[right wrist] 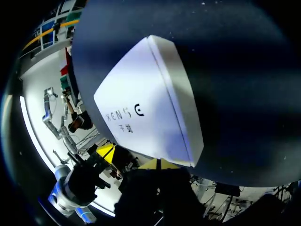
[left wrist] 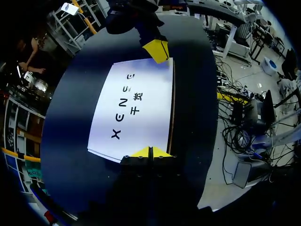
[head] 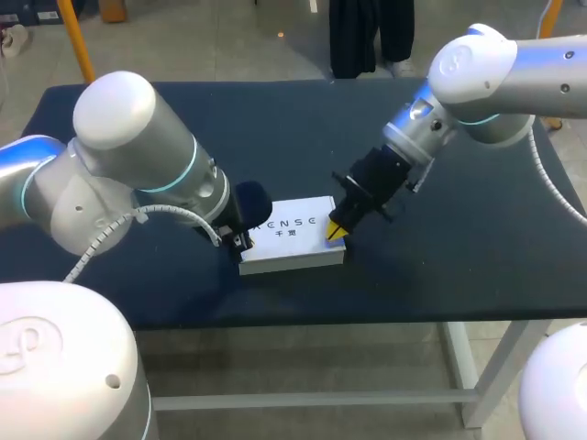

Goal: Assemble the packaging by folding the flat box into shape, placing the metal phone stand inside, and closing the box properly

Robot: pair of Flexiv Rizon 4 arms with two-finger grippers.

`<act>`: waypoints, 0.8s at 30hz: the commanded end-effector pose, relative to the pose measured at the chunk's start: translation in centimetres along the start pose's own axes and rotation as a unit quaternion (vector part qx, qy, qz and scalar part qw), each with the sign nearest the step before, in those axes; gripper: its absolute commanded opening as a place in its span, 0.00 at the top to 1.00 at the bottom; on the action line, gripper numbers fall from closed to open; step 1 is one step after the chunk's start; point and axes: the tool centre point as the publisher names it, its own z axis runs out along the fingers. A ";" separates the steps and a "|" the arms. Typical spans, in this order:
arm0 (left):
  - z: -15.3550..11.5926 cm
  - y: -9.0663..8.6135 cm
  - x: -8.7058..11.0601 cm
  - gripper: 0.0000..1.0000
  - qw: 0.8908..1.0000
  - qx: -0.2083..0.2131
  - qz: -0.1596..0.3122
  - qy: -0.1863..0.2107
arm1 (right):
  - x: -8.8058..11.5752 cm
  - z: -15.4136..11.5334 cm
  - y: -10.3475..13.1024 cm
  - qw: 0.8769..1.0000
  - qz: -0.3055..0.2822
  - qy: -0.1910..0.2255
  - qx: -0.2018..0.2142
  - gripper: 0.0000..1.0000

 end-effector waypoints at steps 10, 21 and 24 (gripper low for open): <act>2.6 0.8 0.0 1.00 0.999 0.001 -0.011 0.037 | -1.5 1.3 1.3 1.000 0.025 0.001 0.019 1.00; 0.8 0.5 0.1 1.00 1.000 0.001 -0.013 0.023 | -0.9 -0.4 0.3 1.000 0.005 0.015 0.009 1.00; -0.6 -0.1 0.1 0.84 1.000 0.004 -0.019 0.019 | -0.2 -1.7 -0.2 1.000 -0.014 0.023 -0.002 1.00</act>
